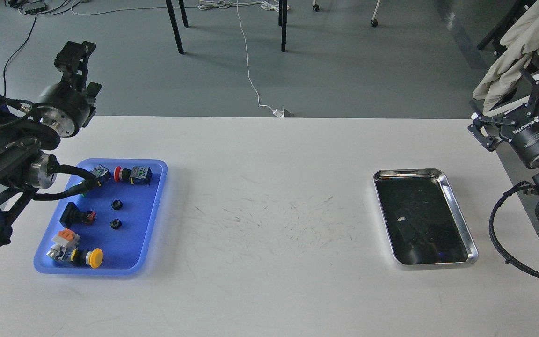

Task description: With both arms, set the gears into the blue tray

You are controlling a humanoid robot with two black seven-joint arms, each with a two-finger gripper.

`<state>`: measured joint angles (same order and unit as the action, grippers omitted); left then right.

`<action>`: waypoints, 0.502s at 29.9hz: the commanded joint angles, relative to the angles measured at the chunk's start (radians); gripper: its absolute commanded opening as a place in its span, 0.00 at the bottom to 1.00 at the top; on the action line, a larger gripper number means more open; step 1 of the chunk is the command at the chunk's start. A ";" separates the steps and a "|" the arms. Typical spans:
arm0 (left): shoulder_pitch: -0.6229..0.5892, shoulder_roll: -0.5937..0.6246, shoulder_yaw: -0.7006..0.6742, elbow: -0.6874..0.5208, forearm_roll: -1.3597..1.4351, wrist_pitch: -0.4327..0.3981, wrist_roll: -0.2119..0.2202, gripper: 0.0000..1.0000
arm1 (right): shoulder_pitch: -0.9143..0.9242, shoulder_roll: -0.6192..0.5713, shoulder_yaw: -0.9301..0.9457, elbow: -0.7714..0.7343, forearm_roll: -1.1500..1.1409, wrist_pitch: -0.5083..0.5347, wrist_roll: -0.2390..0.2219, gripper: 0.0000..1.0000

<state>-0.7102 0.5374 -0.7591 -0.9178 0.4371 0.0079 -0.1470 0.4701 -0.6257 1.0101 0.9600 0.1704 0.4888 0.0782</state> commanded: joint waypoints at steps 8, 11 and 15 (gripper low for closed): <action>-0.035 -0.135 -0.126 0.269 -0.178 -0.232 -0.002 0.98 | 0.024 0.061 -0.001 0.076 -0.017 0.000 -0.001 0.99; -0.048 -0.139 -0.128 0.332 -0.225 -0.282 -0.002 0.98 | 0.024 0.066 0.004 0.072 -0.015 0.000 0.005 0.99; -0.049 -0.140 -0.129 0.341 -0.239 -0.330 -0.008 0.98 | 0.022 0.067 0.021 0.045 -0.012 0.000 0.009 0.99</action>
<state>-0.7570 0.3973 -0.8867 -0.5832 0.2085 -0.2938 -0.1493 0.4932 -0.5595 1.0214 1.0267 0.1550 0.4887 0.0836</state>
